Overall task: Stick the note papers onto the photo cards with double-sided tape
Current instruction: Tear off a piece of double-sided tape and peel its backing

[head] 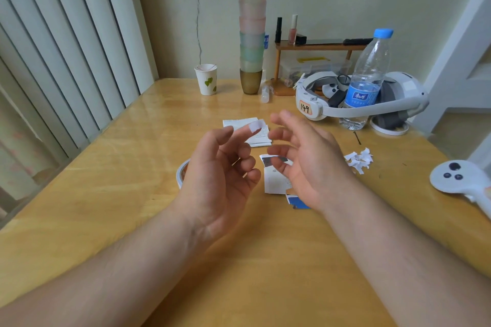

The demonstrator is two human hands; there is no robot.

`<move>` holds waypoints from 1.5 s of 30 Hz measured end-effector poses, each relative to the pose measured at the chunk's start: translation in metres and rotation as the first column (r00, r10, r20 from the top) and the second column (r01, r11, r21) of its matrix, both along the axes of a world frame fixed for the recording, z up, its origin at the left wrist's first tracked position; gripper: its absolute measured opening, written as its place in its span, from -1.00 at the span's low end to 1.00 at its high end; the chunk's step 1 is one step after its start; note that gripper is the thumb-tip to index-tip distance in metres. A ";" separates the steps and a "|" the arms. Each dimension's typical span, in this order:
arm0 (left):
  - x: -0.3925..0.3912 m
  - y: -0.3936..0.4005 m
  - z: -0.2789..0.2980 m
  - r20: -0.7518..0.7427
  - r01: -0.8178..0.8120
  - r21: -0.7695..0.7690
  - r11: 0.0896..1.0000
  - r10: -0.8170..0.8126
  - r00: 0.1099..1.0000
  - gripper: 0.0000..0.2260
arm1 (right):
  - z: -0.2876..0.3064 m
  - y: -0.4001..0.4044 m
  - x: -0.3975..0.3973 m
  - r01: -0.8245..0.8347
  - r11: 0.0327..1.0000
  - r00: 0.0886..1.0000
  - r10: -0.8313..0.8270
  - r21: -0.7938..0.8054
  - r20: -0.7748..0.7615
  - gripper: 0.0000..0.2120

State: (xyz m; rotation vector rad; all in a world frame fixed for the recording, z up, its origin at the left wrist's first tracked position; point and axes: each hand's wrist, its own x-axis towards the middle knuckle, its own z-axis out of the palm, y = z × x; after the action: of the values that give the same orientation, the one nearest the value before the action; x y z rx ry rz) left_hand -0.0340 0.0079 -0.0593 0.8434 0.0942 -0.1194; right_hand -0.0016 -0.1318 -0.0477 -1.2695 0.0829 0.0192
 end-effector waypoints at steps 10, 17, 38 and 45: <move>-0.002 -0.001 -0.004 0.073 0.050 0.166 0.985 -0.062 0.995 -0.62 | -0.008 0.005 -0.003 -0.036 0.987 0.967 0.073 -0.155 0.244 -0.84; 0.003 0.001 -0.008 0.034 0.001 0.209 0.978 -0.008 0.999 -0.58 | -0.006 -0.007 0.000 -0.008 0.910 0.933 0.156 -0.414 0.325 -0.90; 0.009 -0.005 -0.027 0.207 0.106 0.496 0.862 -0.236 0.950 -0.50 | -0.012 -0.046 -0.001 -0.199 0.923 0.945 0.269 -0.329 0.184 -0.87; 0.008 -0.002 -0.026 0.244 0.100 0.496 0.863 -0.248 0.938 -0.50 | -0.012 -0.045 0.001 -0.090 0.944 0.961 0.166 -0.316 0.222 -0.83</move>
State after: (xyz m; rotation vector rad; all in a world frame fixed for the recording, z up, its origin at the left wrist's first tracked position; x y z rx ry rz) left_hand -0.0262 0.0060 -0.0857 1.3589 -0.2545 -0.1415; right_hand -0.0011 -0.1766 -0.0594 -1.5744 -0.2206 -0.0395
